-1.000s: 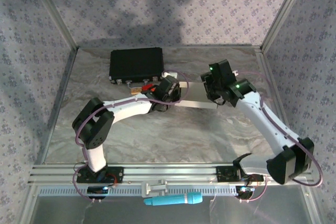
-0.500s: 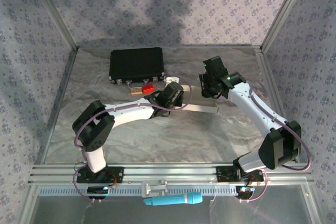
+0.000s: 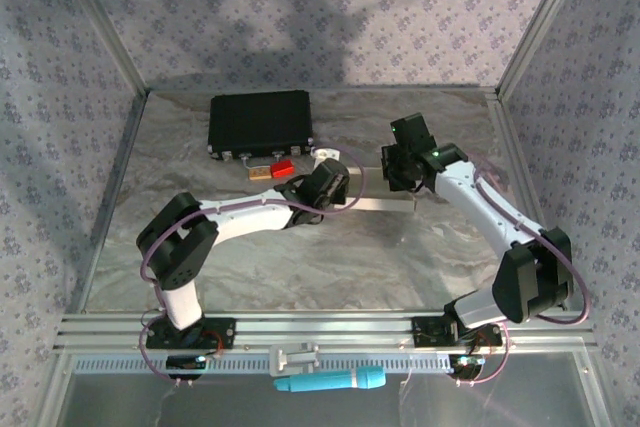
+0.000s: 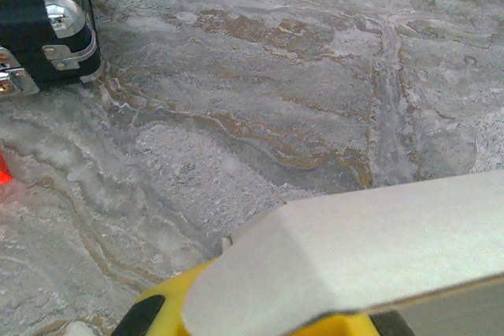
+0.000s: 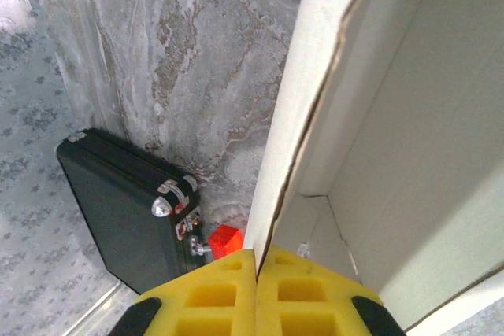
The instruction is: Fold the paper box
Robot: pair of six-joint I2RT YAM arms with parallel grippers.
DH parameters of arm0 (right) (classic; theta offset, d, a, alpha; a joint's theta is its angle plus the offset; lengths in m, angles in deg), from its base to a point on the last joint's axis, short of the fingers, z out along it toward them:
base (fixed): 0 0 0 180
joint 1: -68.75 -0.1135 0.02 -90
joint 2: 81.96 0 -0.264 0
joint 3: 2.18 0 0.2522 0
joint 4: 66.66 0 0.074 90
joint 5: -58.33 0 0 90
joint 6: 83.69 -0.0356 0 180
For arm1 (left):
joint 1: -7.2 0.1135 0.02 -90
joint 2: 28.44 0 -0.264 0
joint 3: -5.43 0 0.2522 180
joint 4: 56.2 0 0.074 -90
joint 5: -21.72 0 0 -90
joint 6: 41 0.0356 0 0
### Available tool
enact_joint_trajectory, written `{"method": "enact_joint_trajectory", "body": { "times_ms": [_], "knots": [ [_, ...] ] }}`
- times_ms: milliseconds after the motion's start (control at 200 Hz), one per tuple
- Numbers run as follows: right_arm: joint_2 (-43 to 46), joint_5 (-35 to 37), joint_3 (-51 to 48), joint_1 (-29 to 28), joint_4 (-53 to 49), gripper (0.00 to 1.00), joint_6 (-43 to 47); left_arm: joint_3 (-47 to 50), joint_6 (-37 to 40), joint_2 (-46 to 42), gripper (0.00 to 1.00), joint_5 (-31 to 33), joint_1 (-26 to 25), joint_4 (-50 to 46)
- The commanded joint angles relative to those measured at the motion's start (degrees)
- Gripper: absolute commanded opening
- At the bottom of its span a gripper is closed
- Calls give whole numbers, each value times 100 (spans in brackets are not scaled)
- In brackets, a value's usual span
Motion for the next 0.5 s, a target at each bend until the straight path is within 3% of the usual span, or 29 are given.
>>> {"method": "enact_joint_trajectory", "body": {
  "times_ms": [0,210,495],
  "knots": [
    [192,12,-429,9,-13,0,21,202,-56,-200,20,73,-49,-73],
    [447,85,-1065,11,554,0,95,418,-60,-675,45,-547,-47,-189],
    [578,41,-1399,-58,622,0,243,1321,-454,-2202,47,-2104,-56,-508]
  ]
}}
